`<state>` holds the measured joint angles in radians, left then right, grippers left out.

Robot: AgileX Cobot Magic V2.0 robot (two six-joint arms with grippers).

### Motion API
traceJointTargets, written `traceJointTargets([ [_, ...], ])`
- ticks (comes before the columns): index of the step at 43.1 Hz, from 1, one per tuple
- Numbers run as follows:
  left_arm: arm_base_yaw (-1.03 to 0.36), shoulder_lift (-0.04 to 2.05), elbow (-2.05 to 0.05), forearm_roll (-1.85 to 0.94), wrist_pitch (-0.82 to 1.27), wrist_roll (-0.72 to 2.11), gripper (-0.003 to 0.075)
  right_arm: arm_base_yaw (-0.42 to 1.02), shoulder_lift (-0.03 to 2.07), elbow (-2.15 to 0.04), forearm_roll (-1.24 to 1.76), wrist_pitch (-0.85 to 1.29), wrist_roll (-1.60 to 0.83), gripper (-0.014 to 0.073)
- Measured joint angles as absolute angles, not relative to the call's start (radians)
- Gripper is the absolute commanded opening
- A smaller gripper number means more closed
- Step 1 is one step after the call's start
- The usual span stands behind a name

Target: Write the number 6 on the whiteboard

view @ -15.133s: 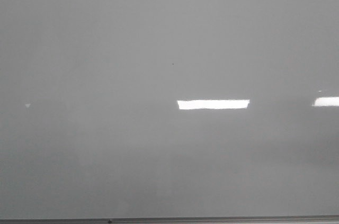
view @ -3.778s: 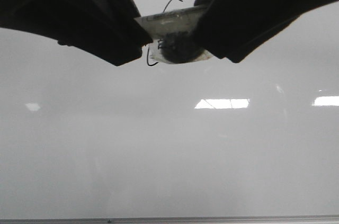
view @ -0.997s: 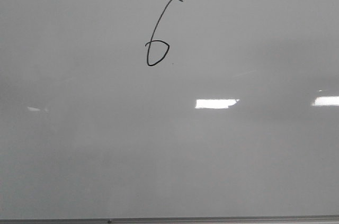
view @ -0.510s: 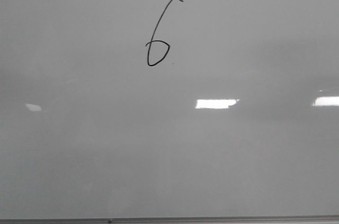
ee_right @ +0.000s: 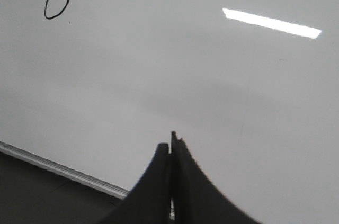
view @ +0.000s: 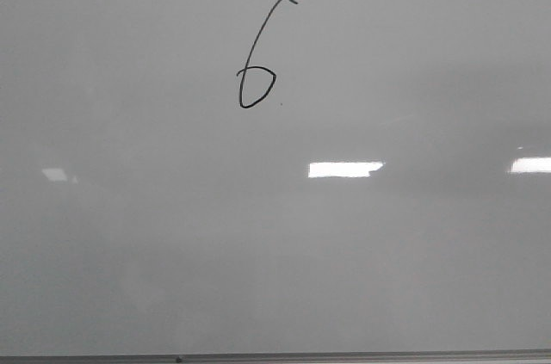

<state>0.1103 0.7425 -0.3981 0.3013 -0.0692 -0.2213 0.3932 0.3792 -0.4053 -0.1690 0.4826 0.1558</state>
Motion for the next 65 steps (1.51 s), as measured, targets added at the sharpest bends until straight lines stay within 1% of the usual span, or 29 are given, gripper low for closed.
traceJointTargets([
  [1, 0.11, 0.707, -0.385, 0.301, -0.062, -0.221, 0.0021, 0.393, 0.377, -0.405, -0.169, 0.48, 0.156, -0.0068],
  [3, 0.104, 0.653, -0.366, 0.301, -0.046, -0.221, -0.002, 0.393, 0.369, -0.405, -0.167, 0.48, 0.156, -0.0068],
  [15, -0.011, 0.354, -0.279, 0.309, 0.073, -0.221, -0.002, 0.393, 0.211, -0.359, -0.163, 0.466, 0.16, -0.0068],
  [20, -0.055, 0.277, -0.269, 0.309, 0.102, -0.221, -0.002, 0.393, 0.159, -0.356, -0.163, 0.454, 0.16, -0.0068],
  [25, -0.073, 0.223, -0.269, 0.309, 0.101, -0.221, -0.002, 0.393, 0.153, -0.356, -0.163, 0.452, 0.16, -0.0068],
  [65, -0.075, 0.211, -0.261, 0.298, 0.098, -0.212, -0.002, 0.393, 0.151, -0.355, -0.163, 0.452, 0.162, -0.0068],
])
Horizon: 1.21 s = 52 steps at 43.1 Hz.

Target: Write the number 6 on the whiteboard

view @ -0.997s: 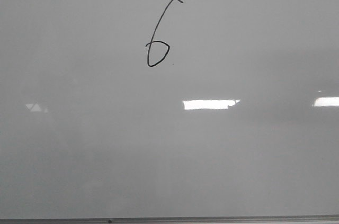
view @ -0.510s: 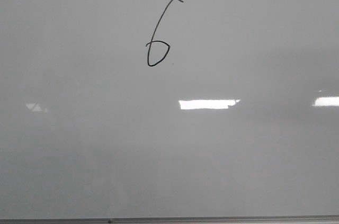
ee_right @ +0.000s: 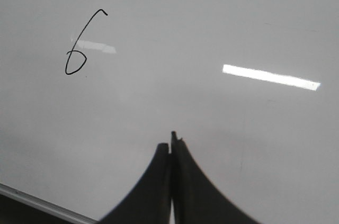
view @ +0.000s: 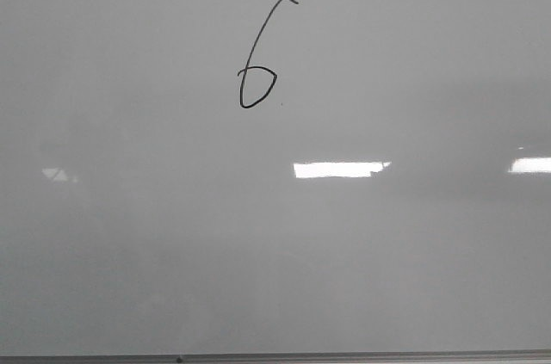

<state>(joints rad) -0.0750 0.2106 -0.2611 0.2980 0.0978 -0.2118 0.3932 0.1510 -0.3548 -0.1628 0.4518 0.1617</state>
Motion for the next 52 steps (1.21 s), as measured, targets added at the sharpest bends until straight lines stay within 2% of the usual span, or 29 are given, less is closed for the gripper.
traceJointTargets([
  [8, -0.075, 0.177, -0.222, 0.052, 0.113, 0.029, -0.002, 0.393, 0.151, -0.355, -0.163, 0.452, 0.162, -0.0068],
  [19, -0.066, 0.013, -0.068, -0.046, 0.124, 0.081, -0.002, 0.393, 0.151, -0.355, -0.163, 0.452, 0.162, -0.0068],
  [26, -0.026, -0.006, 0.007, -0.059, 0.138, 0.067, -0.002, 0.393, 0.151, -0.355, -0.163, 0.45, 0.162, -0.0068],
  [52, -0.008, -0.006, 0.007, -0.038, 0.151, 0.041, -0.002, 0.393, 0.151, -0.355, -0.161, 0.45, 0.162, -0.0068],
])
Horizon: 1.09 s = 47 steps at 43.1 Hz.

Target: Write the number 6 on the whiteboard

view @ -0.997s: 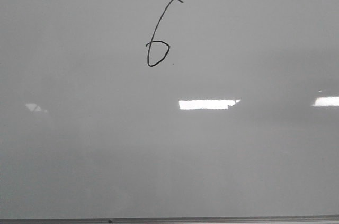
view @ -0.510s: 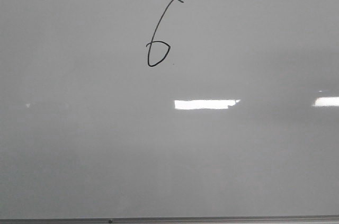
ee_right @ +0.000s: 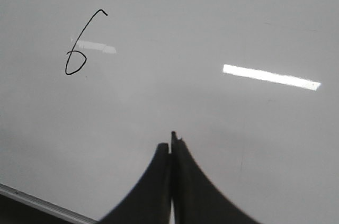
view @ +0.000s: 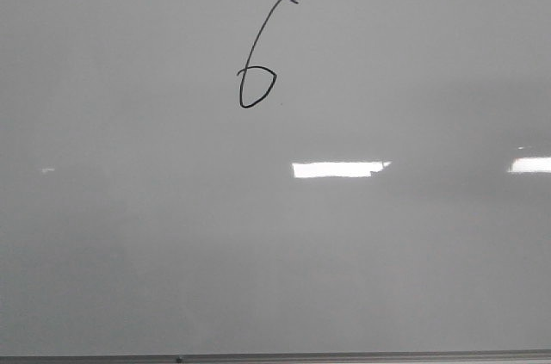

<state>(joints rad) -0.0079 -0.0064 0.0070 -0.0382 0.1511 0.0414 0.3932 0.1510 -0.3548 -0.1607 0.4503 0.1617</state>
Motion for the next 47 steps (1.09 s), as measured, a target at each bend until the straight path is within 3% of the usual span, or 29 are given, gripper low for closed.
traceJointTargets([
  [30, -0.008, -0.006, 0.007, -0.038, 0.153, 0.04, -0.002, 0.38, 0.147, -0.32, -0.157, 0.405, 0.141, -0.0068],
  [47, -0.008, -0.006, 0.007, -0.038, 0.153, 0.04, -0.002, 0.107, -0.006, -0.032, 0.108, 0.213, -0.088, -0.0068],
])
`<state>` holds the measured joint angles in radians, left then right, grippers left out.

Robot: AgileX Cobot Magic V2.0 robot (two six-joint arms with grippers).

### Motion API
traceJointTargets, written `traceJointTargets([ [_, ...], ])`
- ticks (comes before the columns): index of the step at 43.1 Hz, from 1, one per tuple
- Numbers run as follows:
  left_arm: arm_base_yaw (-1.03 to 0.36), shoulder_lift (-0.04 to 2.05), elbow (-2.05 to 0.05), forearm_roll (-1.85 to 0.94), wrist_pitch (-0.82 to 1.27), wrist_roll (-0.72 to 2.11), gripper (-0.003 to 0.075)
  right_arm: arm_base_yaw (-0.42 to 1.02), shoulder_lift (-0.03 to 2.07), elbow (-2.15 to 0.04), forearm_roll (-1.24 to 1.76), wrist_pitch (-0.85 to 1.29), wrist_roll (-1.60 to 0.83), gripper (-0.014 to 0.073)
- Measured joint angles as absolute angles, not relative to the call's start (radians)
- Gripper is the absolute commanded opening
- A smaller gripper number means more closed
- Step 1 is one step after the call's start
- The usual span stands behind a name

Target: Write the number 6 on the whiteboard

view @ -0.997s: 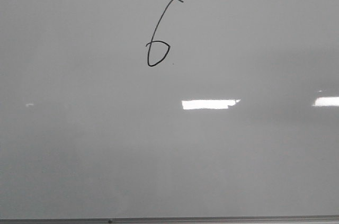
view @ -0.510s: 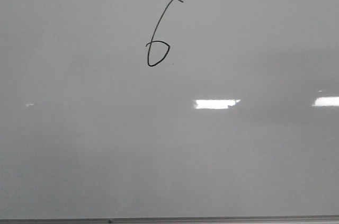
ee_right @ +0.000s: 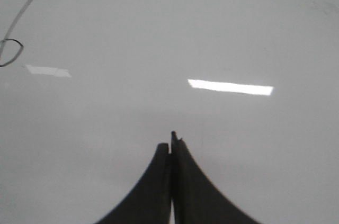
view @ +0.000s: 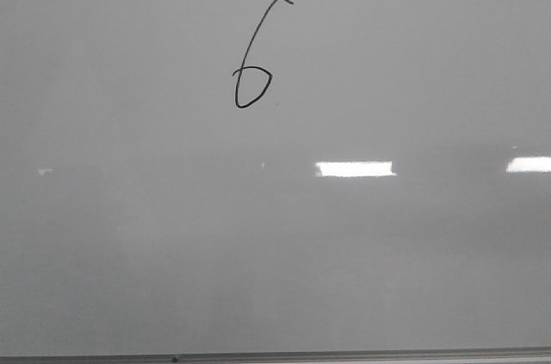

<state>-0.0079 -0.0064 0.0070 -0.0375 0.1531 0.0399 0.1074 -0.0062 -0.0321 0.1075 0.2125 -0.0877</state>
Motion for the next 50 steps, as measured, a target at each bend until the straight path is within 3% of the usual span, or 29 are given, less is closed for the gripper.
traceJointTargets([
  [8, -0.008, -0.006, 0.007, -0.038, 0.153, 0.04, -0.002, 0.054, -0.008, 0.027, 0.137, 0.213, -0.09, -0.0068],
  [50, -0.008, -0.006, 0.007, -0.036, 0.153, 0.04, -0.002, 0.053, -0.01, 0.027, 0.145, 0.215, -0.09, -0.0068],
])
